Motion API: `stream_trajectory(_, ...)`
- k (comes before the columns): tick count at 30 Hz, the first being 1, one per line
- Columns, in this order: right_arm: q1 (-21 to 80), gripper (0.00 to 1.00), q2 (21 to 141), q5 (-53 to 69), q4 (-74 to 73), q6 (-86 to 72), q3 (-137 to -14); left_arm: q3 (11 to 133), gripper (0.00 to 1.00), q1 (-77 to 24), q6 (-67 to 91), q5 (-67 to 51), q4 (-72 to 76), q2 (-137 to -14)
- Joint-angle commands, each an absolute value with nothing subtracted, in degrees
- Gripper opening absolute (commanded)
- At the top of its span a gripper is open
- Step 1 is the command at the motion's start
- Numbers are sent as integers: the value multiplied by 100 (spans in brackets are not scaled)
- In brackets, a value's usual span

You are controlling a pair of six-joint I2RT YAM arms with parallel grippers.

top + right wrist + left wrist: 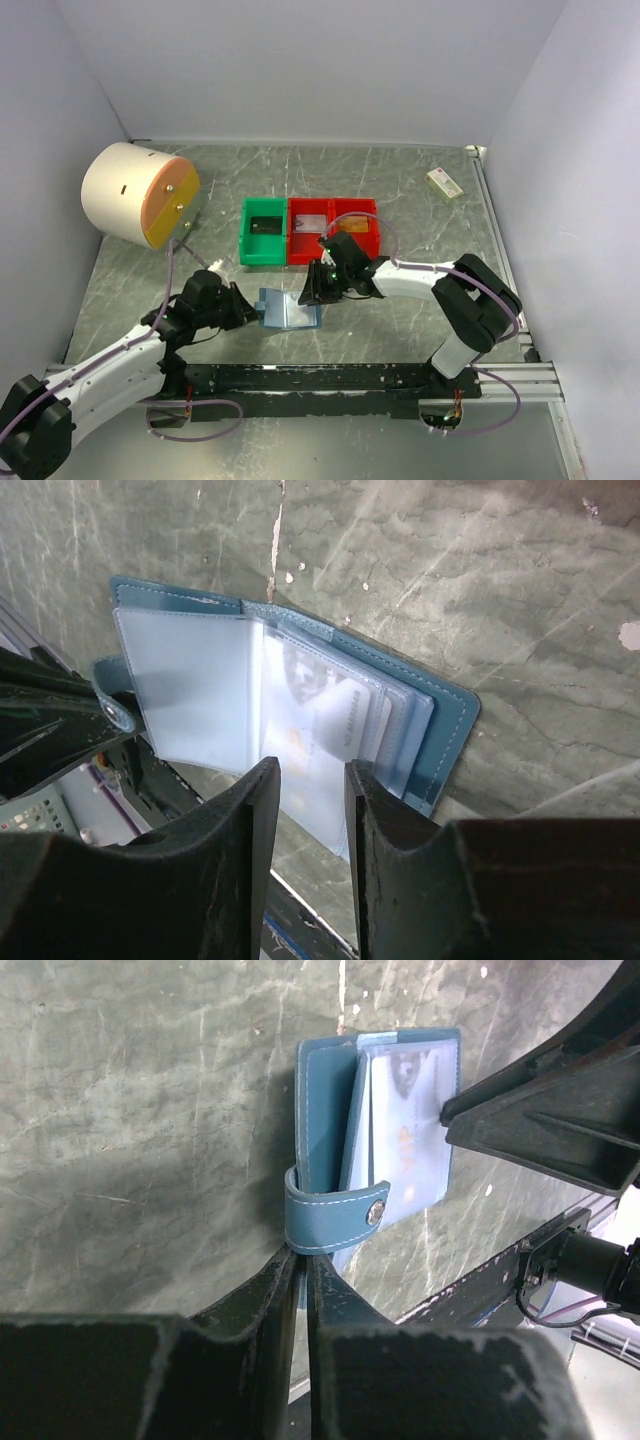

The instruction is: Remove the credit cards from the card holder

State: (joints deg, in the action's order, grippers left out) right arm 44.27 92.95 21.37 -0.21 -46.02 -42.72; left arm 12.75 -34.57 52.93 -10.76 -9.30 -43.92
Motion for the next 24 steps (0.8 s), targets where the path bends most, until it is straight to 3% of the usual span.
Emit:
stream_trajectory(1, 4467, 33, 9266, 2292, 49, -4550, -4322, 1264, 18, -3473, 5265, -1190, -839, -4525)
stream_trajectory(9, 4465, 33, 9174, 2711, 522, -4786, -4286, 1274, 16, -3560, 5281, -1136, -794, -4649)
stream_trajectory(17, 4470, 35, 8908, 1666, -520, -4348, -4475, 1293, 15, -3619, 5308, -1035, -874, -4565)
stream_trajectory(24, 4468, 36, 9138, 1774, -367, -4433, -4351, 1364, 15, -3620, 5211, -1052, -889, -4684)
